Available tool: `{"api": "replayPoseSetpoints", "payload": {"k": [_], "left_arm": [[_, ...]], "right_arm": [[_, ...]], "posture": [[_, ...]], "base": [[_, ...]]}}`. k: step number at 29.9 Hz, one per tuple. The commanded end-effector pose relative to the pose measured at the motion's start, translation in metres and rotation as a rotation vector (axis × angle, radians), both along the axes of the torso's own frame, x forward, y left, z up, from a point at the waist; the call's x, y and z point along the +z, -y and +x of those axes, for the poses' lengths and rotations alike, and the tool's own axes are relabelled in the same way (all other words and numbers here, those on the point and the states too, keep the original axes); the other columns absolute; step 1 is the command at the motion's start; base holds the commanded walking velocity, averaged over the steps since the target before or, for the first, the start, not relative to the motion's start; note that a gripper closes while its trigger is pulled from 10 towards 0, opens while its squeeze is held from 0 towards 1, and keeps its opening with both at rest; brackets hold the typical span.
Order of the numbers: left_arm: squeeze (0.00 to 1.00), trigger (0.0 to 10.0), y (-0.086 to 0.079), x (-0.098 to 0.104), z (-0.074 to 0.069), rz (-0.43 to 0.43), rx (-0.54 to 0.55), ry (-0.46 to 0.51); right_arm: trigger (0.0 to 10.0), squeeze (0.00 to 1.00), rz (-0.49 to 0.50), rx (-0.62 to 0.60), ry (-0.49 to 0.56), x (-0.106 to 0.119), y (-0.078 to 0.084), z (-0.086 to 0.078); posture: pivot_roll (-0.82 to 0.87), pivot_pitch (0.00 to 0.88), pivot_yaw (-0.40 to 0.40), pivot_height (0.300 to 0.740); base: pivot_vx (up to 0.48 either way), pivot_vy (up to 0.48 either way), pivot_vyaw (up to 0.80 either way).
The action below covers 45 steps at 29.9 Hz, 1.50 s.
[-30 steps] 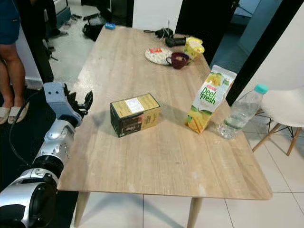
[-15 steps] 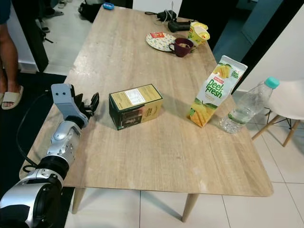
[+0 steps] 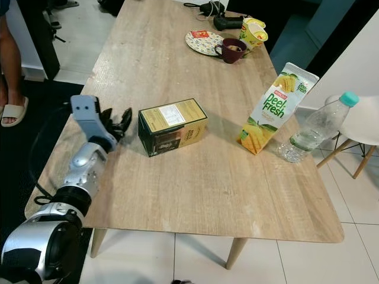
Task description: Restocking fridge
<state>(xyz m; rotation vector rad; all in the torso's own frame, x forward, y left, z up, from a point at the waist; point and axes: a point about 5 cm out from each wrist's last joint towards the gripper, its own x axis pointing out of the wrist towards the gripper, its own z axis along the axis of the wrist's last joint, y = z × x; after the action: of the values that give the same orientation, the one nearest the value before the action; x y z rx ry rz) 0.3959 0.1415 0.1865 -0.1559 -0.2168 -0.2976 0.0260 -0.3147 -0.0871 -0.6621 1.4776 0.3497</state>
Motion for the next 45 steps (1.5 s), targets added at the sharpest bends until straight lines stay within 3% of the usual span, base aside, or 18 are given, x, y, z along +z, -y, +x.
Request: {"api": "replayPoseSetpoints", "payload": {"k": [1, 9, 12, 13, 17, 18, 20, 23, 25, 26, 29, 33, 34, 38, 42, 45], "left_arm": [[0.00, 10.0, 0.013, -0.001, 0.000, -0.002, -0.057, -0.011], [0.00, 10.0, 0.025, -0.004, -0.002, -0.035, -0.172, -0.031], [0.00, 10.0, 0.052, -0.004, -0.009, -0.092, -0.389, -0.036], [0.00, 10.0, 0.052, -0.004, -0.009, -0.092, -0.389, -0.036], [0.00, 10.0, 0.085, 0.004, -0.025, -0.201, -0.708, -0.030], [0.00, 10.0, 0.085, 0.004, -0.025, -0.201, -0.708, -0.030], [0.00, 10.0, 0.096, 0.007, -0.036, -0.243, -0.852, -0.022], [0.00, 10.0, 0.101, 0.008, -0.042, -0.254, -0.923, -0.016], [0.00, 10.0, 0.113, 0.012, -0.062, -0.302, -1.093, -0.004], [0.00, 10.0, 0.113, 0.012, -0.062, -0.302, -1.093, -0.004], [0.00, 10.0, 0.126, 0.018, -0.089, -0.342, -1.275, 0.010], [0.00, 10.0, 0.133, 0.025, -0.103, -0.393, -1.356, 0.024], [0.00, 10.0, 0.138, 0.034, -0.116, -0.455, -1.418, 0.042], [0.00, 10.0, 0.141, 0.043, -0.127, -0.487, -1.458, 0.070], [0.00, 10.0, 0.136, 0.049, -0.133, -0.498, -1.442, 0.105], [0.00, 10.0, 0.121, 0.049, -0.134, -0.487, -1.368, 0.112]], "right_arm": [[10.0, 0.00, -0.023, -0.014, -0.024, 0.004, 0.010, -0.010], [10.0, 0.00, -0.027, -0.025, -0.023, 0.005, 0.011, -0.011], [10.0, 0.00, -0.026, -0.026, -0.017, 0.004, 0.010, -0.009], [10.0, 0.00, -0.026, -0.026, -0.017, 0.004, 0.010, -0.009], [10.0, 0.00, -0.016, -0.022, -0.004, 0.003, 0.006, -0.002], [10.0, 0.00, -0.016, -0.022, -0.004, 0.003, 0.006, -0.002], [10.0, 0.00, -0.012, -0.020, 0.001, 0.002, 0.004, 0.000], [10.0, 0.00, -0.012, -0.019, 0.002, 0.002, 0.004, 0.001], [10.0, 0.00, -0.011, -0.018, 0.004, 0.002, 0.003, 0.002], [10.0, 0.00, -0.011, -0.018, 0.004, 0.002, 0.003, 0.002], [10.0, 0.00, -0.009, -0.017, 0.006, 0.001, 0.002, 0.003], [10.0, 0.00, -0.007, -0.016, 0.009, 0.001, 0.001, 0.005], [10.0, 0.00, -0.005, -0.015, 0.014, 0.000, -0.001, 0.008], [10.0, 0.00, -0.001, -0.016, 0.024, -0.001, -0.004, 0.013], [10.0, 0.00, 0.005, -0.020, 0.044, -0.002, -0.008, 0.020], [10.0, 0.00, 0.009, -0.025, 0.058, -0.004, -0.013, 0.027]], "posture": [[-0.12, 0.215, -0.181, 0.740], [-0.12, 0.211, -0.180, 0.740], [-0.12, 0.206, -0.179, 0.740], [-0.12, 0.206, -0.179, 0.740], [-0.11, 0.200, -0.179, 0.740], [-0.11, 0.200, -0.179, 0.740], [-0.11, 0.199, -0.178, 0.740], [-0.11, 0.198, -0.176, 0.740], [-0.10, 0.195, -0.177, 0.740], [-0.10, 0.195, -0.177, 0.740], [-0.10, 0.191, -0.177, 0.740], [-0.09, 0.184, -0.175, 0.740], [-0.09, 0.175, -0.173, 0.740], [-0.08, 0.168, -0.170, 0.740], [-0.07, 0.145, -0.163, 0.740], [-0.05, 0.112, -0.156, 0.740]], "base": [[0.000, 0.000, 0.00], [0.000, 0.000, 0.00], [0.000, 0.000, 0.00], [0.000, 0.000, 0.00], [0.000, 0.000, 0.00], [0.000, 0.000, 0.00], [0.000, 0.000, 0.00], [0.000, 0.000, 0.00], [0.000, 0.000, 0.00], [0.000, 0.000, 0.00], [0.000, 0.000, 0.00], [0.000, 0.000, 0.00], [0.000, 0.000, 0.00], [0.000, 0.000, 0.00], [0.000, 0.000, 0.00], [0.000, 0.000, 0.00]]}}
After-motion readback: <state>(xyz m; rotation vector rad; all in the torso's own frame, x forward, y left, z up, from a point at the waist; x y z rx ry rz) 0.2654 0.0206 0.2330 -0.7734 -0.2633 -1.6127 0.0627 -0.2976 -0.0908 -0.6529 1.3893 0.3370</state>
